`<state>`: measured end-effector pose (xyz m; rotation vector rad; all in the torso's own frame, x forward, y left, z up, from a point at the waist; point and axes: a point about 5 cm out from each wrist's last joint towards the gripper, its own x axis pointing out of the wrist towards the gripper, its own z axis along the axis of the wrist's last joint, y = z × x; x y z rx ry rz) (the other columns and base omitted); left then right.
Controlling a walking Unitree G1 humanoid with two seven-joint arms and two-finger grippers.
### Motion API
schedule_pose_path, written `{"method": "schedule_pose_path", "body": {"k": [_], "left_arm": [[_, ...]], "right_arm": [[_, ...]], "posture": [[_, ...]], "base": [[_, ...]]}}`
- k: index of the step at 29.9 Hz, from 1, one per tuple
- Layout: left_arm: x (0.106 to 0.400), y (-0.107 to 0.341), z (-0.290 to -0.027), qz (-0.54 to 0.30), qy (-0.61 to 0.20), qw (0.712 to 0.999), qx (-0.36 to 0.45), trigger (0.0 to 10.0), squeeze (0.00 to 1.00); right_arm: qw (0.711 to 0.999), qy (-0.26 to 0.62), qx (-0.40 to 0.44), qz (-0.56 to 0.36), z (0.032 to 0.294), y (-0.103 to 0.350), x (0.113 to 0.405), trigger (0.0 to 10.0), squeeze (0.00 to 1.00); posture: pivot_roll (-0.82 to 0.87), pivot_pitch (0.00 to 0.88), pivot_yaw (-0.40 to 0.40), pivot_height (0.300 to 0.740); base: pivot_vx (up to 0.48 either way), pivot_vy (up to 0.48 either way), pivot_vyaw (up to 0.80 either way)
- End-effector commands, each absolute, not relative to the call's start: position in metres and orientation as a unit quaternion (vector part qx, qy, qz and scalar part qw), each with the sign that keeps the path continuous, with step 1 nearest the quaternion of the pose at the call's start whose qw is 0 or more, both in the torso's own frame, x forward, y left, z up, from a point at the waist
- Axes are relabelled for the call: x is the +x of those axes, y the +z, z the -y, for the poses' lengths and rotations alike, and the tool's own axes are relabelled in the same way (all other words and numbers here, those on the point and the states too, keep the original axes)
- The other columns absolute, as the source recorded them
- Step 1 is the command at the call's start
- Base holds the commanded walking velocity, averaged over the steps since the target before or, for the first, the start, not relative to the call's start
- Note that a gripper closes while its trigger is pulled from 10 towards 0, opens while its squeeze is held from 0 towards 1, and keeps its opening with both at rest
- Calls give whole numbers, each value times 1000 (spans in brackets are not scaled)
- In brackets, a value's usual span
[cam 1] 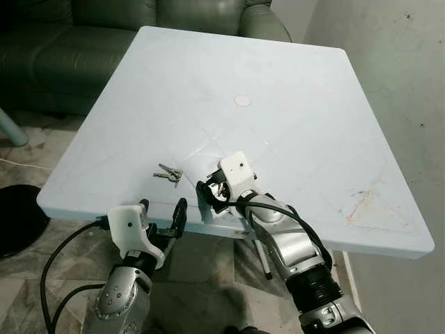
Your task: Hang keys on a hook
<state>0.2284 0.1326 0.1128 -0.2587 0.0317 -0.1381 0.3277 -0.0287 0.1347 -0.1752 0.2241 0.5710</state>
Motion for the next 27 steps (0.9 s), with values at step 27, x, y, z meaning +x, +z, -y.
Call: {"method": "schedule_pose_path", "body": {"k": [27], "left_arm": [[225, 105, -127, -39, -69, 989, -127, 10000, 0]], "right_arm": [[961, 246, -80, -95, 35, 139, 331, 0, 0]], "posture": [[115, 179, -115, 740]], "base": [[0, 0, 0]]}}
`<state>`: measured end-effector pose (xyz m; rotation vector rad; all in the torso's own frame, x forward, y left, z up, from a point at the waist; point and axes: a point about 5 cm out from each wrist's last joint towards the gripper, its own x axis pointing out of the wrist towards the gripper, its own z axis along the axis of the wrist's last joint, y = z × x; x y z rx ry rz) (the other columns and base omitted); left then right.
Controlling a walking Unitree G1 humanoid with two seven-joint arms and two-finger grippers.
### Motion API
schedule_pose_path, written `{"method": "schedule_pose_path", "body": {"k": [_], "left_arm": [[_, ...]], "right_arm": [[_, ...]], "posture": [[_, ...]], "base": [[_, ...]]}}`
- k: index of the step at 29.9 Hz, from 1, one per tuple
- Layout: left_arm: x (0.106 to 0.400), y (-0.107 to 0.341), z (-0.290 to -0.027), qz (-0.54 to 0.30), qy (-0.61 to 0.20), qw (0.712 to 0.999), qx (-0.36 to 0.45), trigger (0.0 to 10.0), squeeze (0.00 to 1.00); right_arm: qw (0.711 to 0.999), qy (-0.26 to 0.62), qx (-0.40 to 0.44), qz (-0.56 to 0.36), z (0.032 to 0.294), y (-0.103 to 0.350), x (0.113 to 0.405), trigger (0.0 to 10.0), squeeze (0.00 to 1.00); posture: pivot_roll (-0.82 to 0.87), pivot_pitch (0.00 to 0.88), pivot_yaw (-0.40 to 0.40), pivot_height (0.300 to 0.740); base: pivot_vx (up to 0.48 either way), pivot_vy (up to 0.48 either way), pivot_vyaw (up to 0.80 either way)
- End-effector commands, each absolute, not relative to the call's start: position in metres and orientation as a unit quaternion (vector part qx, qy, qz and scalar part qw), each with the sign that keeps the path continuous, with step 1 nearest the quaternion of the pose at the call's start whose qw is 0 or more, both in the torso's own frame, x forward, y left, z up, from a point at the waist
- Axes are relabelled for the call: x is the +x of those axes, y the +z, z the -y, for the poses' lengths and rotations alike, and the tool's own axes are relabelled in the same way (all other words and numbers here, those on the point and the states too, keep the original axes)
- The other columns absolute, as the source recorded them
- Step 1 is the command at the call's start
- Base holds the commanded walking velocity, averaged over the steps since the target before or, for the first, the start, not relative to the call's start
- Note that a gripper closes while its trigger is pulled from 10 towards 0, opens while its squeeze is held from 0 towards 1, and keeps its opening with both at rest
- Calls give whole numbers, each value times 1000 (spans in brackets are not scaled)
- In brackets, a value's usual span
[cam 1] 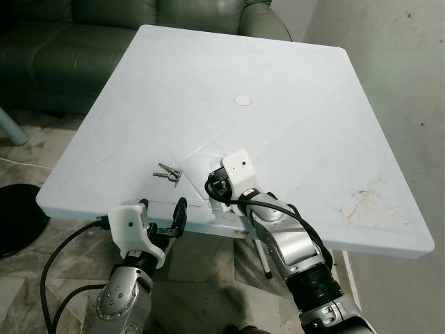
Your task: Hang keys on a hook
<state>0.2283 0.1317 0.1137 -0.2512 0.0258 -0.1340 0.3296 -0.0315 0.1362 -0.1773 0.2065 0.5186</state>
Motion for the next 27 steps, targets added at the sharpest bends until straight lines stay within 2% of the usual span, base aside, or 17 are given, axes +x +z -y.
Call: {"method": "schedule_pose_path", "body": {"k": [1, 27], "left_arm": [[225, 105, -127, -39, -69, 989, -127, 10000, 0], [227, 105, -127, -37, -66, 989, -126, 10000, 0]], "right_arm": [[961, 246, -80, -95, 35, 139, 331, 0, 0], [966, 239, -73, -69, 35, 144, 333, 0, 0]], "posture": [[115, 178, -115, 740], [116, 174, -112, 740]], "base": [[0, 0, 0], [0, 0, 0]]}}
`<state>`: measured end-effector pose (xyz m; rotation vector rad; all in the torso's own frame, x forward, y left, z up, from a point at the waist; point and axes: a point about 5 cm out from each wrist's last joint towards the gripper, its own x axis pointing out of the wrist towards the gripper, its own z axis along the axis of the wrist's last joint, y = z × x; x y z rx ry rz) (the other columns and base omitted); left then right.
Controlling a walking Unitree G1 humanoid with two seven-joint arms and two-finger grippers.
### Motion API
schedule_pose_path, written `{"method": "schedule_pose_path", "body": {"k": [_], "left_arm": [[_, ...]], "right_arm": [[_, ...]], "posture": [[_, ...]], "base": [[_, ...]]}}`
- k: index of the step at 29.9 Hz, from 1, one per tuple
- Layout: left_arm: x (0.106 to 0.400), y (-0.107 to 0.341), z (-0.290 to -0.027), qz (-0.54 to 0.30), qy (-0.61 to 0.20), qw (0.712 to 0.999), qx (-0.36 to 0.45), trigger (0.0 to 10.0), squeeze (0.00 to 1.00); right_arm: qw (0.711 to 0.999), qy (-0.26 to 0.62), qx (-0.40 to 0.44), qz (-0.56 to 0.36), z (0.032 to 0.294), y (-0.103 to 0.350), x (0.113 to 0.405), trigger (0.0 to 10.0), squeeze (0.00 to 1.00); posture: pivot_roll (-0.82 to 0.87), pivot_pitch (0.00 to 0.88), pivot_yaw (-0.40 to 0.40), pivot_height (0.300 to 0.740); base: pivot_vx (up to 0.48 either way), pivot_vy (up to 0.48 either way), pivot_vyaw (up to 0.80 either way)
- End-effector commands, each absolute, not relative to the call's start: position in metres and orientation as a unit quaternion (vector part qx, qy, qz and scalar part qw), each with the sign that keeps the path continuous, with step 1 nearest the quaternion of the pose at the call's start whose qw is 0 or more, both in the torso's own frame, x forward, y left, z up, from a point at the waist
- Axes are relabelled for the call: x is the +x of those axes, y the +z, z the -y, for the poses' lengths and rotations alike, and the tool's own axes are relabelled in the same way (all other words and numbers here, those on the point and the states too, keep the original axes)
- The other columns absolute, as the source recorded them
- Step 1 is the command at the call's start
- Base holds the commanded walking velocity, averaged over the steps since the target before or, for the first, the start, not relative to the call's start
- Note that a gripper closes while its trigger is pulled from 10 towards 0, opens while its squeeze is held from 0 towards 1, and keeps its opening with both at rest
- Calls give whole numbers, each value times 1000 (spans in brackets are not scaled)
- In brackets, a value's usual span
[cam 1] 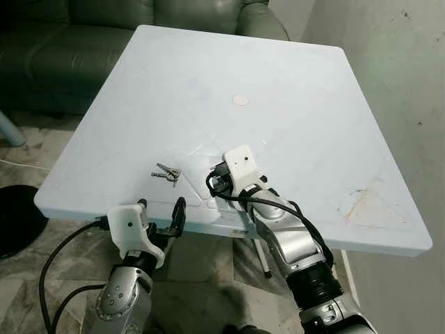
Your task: Hang keys on a hook
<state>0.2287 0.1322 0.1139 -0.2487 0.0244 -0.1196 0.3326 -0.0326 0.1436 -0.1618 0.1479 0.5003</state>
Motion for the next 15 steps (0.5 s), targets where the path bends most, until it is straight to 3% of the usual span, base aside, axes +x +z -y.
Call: {"method": "schedule_pose_path", "body": {"k": [1, 3, 4, 6, 10, 15], "left_arm": [[227, 105, -127, -37, -66, 989, -126, 10000, 0], [227, 105, -127, -36, -66, 989, -126, 10000, 0], [228, 106, -127, -34, -66, 989, -127, 10000, 0], [229, 106, -127, -33, -66, 989, -127, 10000, 0], [233, 110, -127, -23, -66, 989, -133, 10000, 0], [242, 114, -126, -11, -72, 988, -138, 10000, 0]], "right_arm": [[967, 236, -73, -62, 36, 145, 334, 0, 0], [969, 233, -71, -47, 37, 148, 334, 0, 0], [970, 238, -44, 7, 41, 158, 333, 10000, 0], [967, 251, -35, 26, 42, 161, 333, 10000, 0], [953, 279, 74, 90, 58, 181, 333, 10000, 0], [949, 261, 119, 133, 76, 191, 336, 10000, 0]], "posture": [[116, 174, -112, 740], [116, 173, -112, 740], [114, 170, -111, 740], [114, 169, -110, 740], [110, 162, -109, 740], [107, 150, -107, 740]], "base": [[0, 0, 0], [0, 0, 0], [0, 0, 0], [0, 0, 0], [0, 0, 0], [0, 0, 0]]}}
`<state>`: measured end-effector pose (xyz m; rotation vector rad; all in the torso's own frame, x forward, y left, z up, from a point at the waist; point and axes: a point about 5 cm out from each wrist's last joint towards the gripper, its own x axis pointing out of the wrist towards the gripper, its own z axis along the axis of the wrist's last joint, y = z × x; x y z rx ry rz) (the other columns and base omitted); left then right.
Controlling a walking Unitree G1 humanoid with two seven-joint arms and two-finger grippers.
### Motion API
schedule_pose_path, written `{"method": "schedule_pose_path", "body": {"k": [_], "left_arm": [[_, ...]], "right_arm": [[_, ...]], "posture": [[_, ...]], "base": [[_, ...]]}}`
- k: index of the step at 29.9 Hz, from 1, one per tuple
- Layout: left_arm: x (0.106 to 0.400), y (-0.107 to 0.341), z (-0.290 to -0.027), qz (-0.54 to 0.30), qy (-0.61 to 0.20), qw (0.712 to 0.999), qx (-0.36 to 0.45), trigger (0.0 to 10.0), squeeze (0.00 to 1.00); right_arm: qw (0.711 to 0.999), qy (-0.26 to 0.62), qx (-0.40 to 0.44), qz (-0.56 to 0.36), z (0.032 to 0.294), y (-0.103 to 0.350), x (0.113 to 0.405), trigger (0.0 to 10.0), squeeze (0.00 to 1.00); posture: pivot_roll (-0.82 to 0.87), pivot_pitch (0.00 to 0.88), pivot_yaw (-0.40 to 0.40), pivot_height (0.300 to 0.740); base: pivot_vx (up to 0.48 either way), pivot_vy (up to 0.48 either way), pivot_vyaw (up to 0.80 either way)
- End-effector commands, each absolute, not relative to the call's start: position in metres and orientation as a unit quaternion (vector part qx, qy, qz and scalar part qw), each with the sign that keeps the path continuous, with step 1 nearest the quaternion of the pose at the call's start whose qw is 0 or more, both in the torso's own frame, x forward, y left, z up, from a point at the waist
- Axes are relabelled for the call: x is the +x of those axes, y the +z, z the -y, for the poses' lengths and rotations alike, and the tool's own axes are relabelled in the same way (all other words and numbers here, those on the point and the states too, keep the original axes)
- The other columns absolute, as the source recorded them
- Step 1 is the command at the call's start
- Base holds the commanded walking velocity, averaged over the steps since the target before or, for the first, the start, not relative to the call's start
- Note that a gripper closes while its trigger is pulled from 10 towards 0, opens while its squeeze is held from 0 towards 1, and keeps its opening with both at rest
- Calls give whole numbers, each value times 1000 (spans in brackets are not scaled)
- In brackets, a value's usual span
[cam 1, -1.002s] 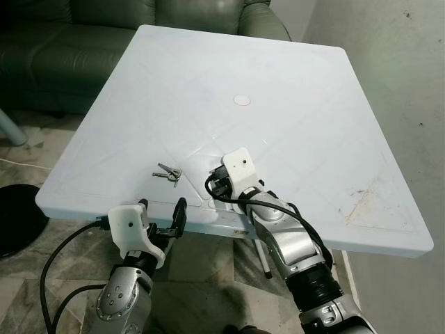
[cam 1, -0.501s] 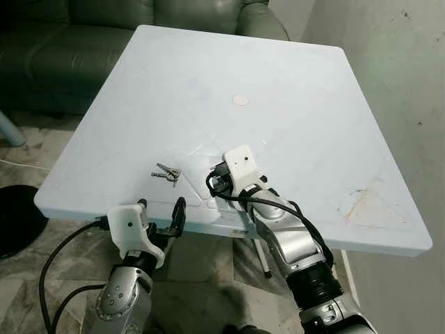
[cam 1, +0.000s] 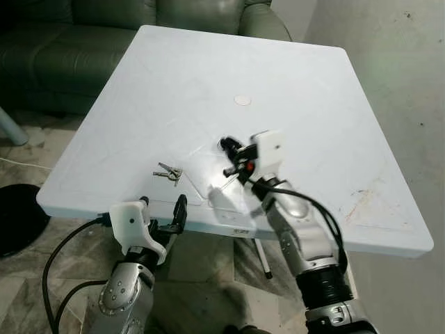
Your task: Hang keys on a hook
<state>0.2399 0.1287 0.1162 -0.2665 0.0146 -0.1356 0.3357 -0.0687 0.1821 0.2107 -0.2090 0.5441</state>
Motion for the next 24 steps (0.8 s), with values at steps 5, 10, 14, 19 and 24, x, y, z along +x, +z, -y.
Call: {"method": "schedule_pose_path", "body": {"k": [5, 10, 14, 19, 24], "left_arm": [[260, 123, -132, 8, -77, 987, -138, 10000, 0], [275, 132, -134, 24, -88, 986, -136, 10000, 0], [286, 140, -139, 42, -89, 985, -141, 10000, 0], [289, 146, -144, 57, -91, 984, -144, 10000, 0], [286, 150, -149, 69, -89, 982, -149, 10000, 0]], "right_arm": [[958, 218, 90, 161, 93, 191, 337, 10000, 0], [968, 180, 80, 158, 107, 187, 338, 10000, 0], [970, 158, 85, 164, 118, 185, 335, 10000, 0], [970, 153, 91, 166, 128, 182, 325, 10000, 0], [973, 137, 68, 173, 141, 179, 311, 10000, 0]], "posture": [[103, 143, -104, 740], [98, 135, -103, 740], [86, 114, -96, 740], [77, 93, -86, 740], [67, 64, -72, 740]], "base": [[0, 0, 0], [0, 0, 0], [0, 0, 0], [0, 0, 0], [0, 0, 0]]}}
